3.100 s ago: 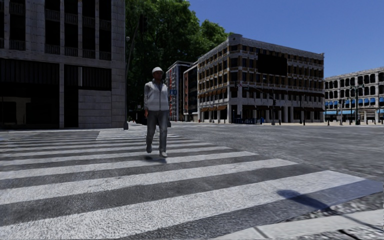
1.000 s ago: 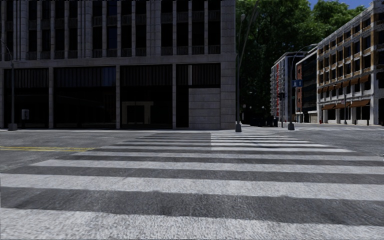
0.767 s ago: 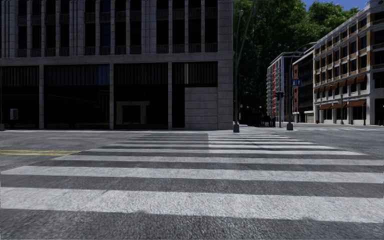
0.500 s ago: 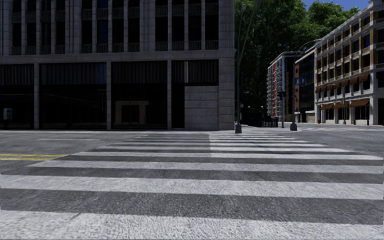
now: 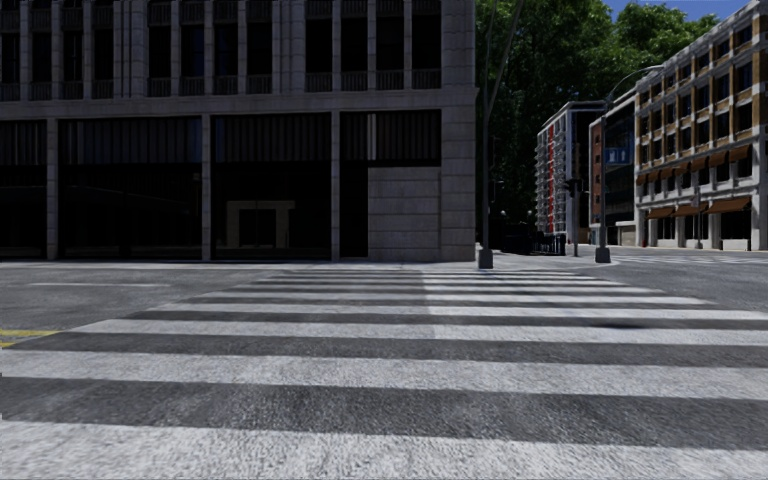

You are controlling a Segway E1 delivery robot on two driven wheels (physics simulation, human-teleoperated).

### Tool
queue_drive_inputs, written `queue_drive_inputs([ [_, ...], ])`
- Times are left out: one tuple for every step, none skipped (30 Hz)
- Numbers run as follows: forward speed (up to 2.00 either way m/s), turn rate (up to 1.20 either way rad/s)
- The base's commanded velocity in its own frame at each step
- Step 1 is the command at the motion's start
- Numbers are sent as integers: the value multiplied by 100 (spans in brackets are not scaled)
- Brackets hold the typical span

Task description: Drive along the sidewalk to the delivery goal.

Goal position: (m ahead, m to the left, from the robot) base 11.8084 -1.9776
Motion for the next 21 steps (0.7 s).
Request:
queue_drive_inputs([
  [200, 0],
  [200, 0],
  [200, 0],
  [200, -3],
  [200, -10],
  [200, -12],
  [200, -12],
  [200, -12],
  [200, -12],
  [200, -12],
  [200, -12],
  [200, -12],
  [200, -13],
  [200, -17],
  [200, -17],
  [200, -20],
  [200, -23],
  [200, -26],
  [200, -28],
  [200, -28],
  [200, -28],
])
